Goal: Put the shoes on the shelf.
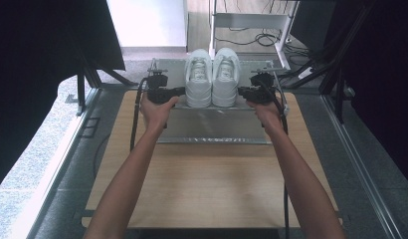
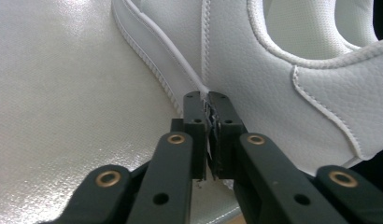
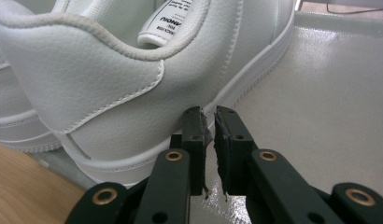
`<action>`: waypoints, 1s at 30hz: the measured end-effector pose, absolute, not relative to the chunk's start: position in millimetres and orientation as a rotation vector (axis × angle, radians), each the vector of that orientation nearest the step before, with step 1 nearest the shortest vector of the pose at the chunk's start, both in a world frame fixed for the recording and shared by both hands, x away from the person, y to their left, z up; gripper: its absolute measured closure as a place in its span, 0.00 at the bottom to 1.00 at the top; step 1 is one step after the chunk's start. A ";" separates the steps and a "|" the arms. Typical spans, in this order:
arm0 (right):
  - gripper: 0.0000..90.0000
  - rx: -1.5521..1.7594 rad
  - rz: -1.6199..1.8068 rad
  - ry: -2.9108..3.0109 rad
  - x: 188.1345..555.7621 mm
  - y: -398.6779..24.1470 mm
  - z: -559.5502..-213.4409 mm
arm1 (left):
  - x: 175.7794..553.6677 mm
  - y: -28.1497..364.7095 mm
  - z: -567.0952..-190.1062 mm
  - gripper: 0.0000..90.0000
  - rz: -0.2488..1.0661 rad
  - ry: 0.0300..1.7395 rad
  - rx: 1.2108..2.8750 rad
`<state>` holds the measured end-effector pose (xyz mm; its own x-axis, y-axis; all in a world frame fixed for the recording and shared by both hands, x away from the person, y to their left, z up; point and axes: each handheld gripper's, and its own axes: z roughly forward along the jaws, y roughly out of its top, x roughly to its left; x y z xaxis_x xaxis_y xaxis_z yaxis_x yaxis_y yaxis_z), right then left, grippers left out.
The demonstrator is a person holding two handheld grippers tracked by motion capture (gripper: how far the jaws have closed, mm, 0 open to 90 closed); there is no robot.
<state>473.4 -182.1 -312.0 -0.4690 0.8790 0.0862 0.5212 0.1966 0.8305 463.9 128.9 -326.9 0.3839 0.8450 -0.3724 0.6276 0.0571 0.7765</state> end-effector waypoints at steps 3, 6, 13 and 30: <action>0.91 1.296 1.164 2.070 470.9 -180.6 -311.1 | 461.8 127.3 -326.8 0.94 0.318 1.332 1.657; 0.88 1.275 1.183 2.061 465.6 -184.4 -310.3 | 457.9 135.4 -328.5 0.76 0.302 1.317 1.596; 0.79 1.168 1.275 2.019 435.5 -199.0 -302.6 | 433.3 149.4 -321.0 0.56 0.396 1.166 1.613; 0.65 0.996 1.419 2.074 374.8 -213.4 -338.8 | 358.0 164.4 -351.4 0.38 0.313 0.971 1.685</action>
